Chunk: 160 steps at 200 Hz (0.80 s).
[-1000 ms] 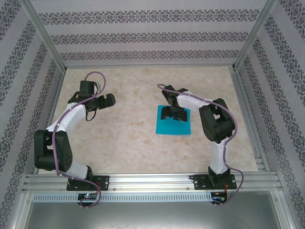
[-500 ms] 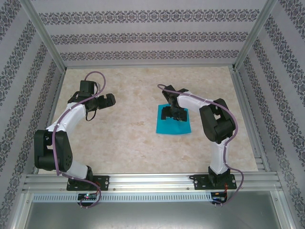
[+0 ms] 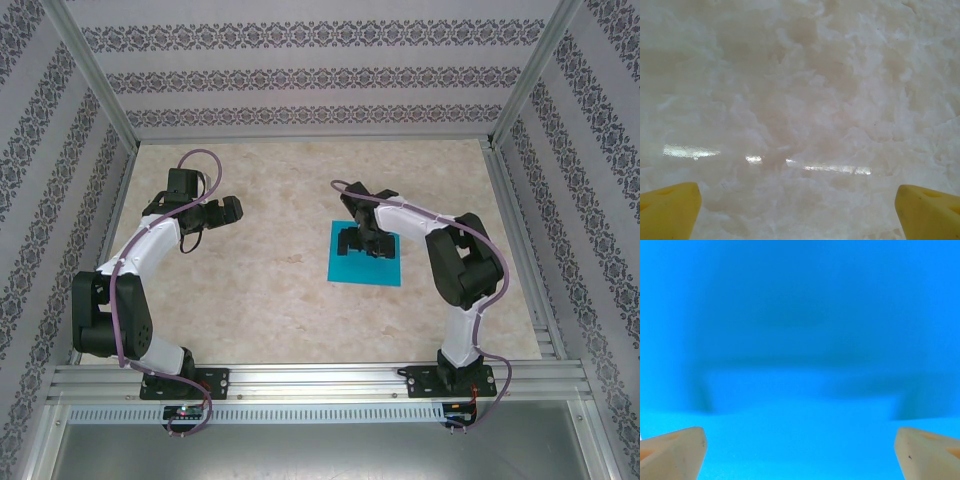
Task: Fold a paper plane with a square sheet of paper (pick it up from the middle)
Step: Fold the square sheet of paper in half at the center of the table.
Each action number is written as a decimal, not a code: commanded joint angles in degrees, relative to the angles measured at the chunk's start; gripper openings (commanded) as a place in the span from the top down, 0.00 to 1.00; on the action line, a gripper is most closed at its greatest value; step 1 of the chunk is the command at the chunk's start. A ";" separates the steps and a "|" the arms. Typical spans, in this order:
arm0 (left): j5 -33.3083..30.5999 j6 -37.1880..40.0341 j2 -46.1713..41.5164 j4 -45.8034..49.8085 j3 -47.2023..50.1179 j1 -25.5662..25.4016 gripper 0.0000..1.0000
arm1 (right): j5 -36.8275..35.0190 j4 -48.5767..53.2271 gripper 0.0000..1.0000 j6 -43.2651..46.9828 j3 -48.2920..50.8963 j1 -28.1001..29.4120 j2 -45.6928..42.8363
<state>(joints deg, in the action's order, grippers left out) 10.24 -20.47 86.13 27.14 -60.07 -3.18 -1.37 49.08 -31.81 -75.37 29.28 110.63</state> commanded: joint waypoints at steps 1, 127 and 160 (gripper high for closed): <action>1.05 -0.14 0.80 0.73 -1.50 -0.77 0.00 | 0.86 -0.55 0.05 -1.23 0.67 0.77 1.13; 3.74 -0.36 0.82 0.55 -1.34 -0.86 0.00 | 0.80 -6.41 0.34 -4.12 3.19 0.69 0.33; 7.42 -1.83 0.79 -0.68 -0.32 -1.63 0.00 | 8.67 -15.40 0.51 -5.64 5.12 1.36 -3.50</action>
<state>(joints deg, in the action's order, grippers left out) 13.85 -20.69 86.61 27.14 -60.07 -3.66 0.25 42.98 -35.42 -71.85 29.63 109.93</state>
